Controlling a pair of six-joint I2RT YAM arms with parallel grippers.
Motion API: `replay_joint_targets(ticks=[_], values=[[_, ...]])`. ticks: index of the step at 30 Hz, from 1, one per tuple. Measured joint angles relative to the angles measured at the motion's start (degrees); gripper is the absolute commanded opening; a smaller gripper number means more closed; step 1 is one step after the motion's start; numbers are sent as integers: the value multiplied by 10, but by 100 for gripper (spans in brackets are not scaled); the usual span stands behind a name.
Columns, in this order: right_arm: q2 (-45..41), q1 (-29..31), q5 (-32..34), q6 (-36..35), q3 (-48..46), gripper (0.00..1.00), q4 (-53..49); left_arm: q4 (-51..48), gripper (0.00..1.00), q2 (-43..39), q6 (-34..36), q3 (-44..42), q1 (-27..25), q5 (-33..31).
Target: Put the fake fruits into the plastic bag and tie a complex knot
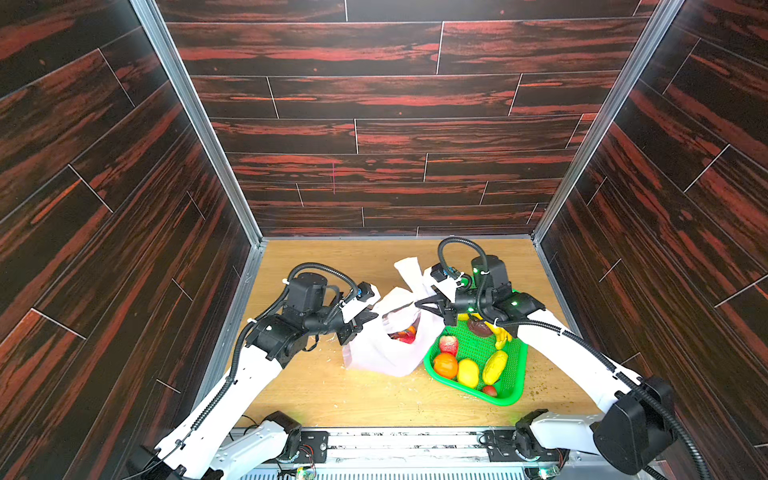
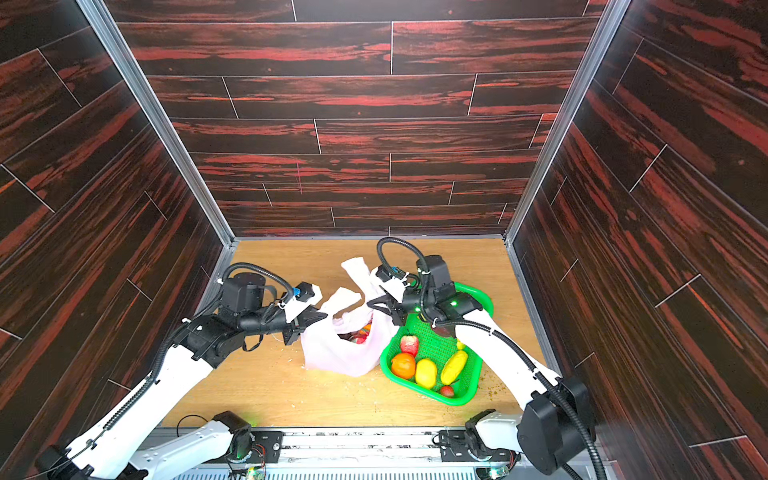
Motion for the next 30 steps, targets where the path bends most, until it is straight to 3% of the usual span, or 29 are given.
replay_joint_targets(ticks=[12, 30], values=[[5, 16, -33, -13, 14, 21, 0, -21, 0, 35, 6, 30, -16, -7], [5, 17, -72, -12, 14, 57, 7, -46, 0, 50, 0, 48, -21, -33]])
